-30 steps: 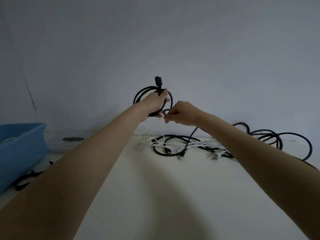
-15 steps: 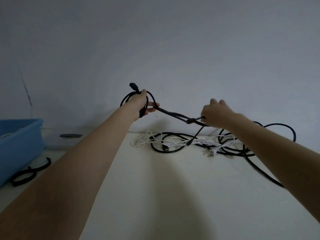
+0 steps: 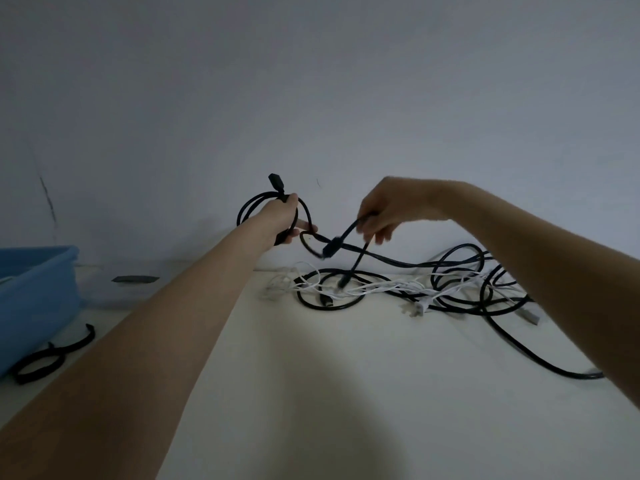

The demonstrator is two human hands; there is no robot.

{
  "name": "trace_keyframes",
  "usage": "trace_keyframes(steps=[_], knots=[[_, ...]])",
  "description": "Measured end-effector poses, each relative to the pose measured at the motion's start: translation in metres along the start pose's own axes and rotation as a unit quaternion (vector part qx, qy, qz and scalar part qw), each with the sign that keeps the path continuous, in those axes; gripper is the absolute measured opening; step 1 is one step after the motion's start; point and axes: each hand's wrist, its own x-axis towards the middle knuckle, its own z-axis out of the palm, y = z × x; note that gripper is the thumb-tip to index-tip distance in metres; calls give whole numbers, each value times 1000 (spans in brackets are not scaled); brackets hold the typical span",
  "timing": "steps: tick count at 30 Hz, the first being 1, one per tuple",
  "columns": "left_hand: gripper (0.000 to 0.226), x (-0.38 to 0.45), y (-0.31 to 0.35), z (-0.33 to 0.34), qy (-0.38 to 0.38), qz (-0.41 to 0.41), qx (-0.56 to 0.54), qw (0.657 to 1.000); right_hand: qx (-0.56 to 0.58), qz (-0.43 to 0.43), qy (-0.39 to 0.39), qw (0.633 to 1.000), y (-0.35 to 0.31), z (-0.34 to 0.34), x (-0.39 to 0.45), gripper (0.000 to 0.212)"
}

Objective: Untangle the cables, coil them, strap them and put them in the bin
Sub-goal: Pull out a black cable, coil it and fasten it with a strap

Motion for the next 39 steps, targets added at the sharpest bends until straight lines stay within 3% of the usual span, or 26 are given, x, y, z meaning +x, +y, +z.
trace_keyframes(steps=[3, 6, 9, 11, 13, 18, 23, 26, 30, 35, 39], knots=[[41, -4, 4, -3, -12, 14, 1, 1000, 11, 17, -107, 994, -1, 36, 15, 11], [36, -10, 5, -6, -35, 16, -5, 999, -83, 37, -166, 982, 0, 75, 34, 9], [34, -13, 4, -10, -61, 7, -9, 998, -125, 25, -129, 983, 1, 91, 42, 17], [34, -9, 0, -10, -61, 1, -21, 998, -59, 26, -121, 991, -1, 84, 41, 26], [36, -3, -5, -6, -44, -6, -30, 999, -11, 19, -106, 994, -5, 69, 38, 18], [34, 2, -10, 7, -47, -28, -52, 997, 25, 42, 81, 996, 2, 38, 36, 14], [30, -3, -10, 11, -55, -14, -54, 997, -82, 65, 12, 994, 7, 56, 44, 21], [27, -6, -10, 11, -53, 17, -101, 993, 54, 54, 17, 997, 13, 55, 45, 14], [26, -5, -8, 11, -57, 70, -171, 981, 273, 53, 0, 961, 24, 47, 41, 12], [27, 2, -22, 9, -38, 48, -102, 993, 494, 128, 203, 836, 48, 33, 44, 20], [29, 12, -43, 13, -32, 0, -63, 997, 404, 157, 303, 849, 43, 17, 40, 21]])
